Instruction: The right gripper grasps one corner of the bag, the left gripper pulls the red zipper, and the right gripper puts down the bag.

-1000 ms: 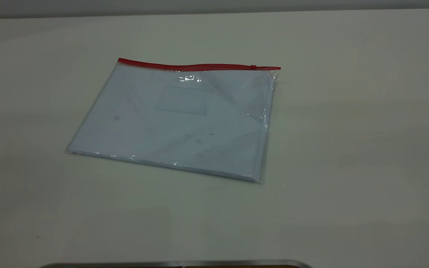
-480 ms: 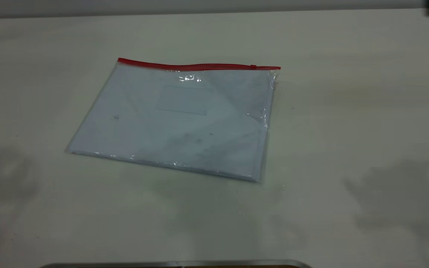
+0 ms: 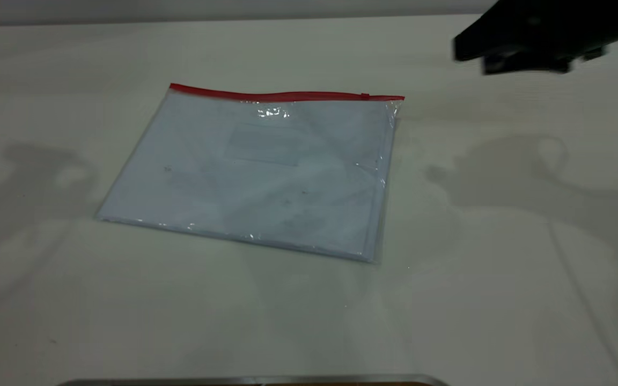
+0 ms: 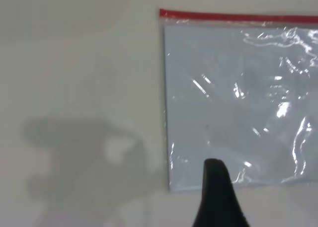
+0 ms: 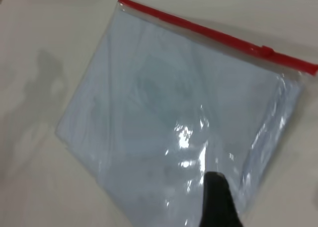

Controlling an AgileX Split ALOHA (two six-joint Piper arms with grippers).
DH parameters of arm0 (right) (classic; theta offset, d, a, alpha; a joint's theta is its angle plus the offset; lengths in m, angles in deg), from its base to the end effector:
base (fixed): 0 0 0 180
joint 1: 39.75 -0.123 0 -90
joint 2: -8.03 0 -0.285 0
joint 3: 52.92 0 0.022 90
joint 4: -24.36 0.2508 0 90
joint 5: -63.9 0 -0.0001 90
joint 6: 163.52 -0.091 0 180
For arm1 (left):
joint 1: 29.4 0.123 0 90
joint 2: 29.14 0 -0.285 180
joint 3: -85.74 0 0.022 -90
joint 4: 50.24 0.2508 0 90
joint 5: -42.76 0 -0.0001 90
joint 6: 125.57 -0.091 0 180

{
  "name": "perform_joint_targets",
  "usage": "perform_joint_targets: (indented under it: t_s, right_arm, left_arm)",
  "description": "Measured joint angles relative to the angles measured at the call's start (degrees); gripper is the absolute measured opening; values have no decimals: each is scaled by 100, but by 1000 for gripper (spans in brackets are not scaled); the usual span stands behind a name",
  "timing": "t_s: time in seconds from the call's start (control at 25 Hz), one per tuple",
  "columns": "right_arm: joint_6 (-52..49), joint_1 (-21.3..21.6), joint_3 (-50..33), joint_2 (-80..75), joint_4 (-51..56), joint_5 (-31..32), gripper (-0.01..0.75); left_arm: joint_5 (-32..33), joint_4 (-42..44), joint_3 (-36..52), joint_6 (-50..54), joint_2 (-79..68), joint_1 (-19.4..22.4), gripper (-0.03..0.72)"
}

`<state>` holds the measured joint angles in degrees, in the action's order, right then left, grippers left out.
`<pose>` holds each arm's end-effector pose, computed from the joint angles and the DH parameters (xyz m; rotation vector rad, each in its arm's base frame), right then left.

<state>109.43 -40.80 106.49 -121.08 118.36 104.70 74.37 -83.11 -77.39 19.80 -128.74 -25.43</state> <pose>0.3625 0.0660 0.0814 -0.2459 2.4306 0.9213 0.3343 -0.0028 0.2415 0.1571 2.4727 -0.2892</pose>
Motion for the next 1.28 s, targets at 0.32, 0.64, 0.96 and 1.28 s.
perform_joint_targets:
  t_s: [0.32, 0.64, 0.96, 1.28]
  right_arm:
    - [51, 0, 1897, -1722, -146, 424, 530]
    - [56, -66, 2942, -2826, -429, 479, 530]
    - [56, -784, 3213, -3106, -130, 467, 529]
    - [98, -978, 3217, -3106, 7, 499, 58]
  left_arm:
    - [-119, -57, -5, -126, -65, -6, 552]
    - [-218, -70, -5, -126, -65, -6, 552]
    - [-212, -75, -5, -136, -65, -6, 552]
    - [-150, -95, -5, -155, -65, -6, 552]
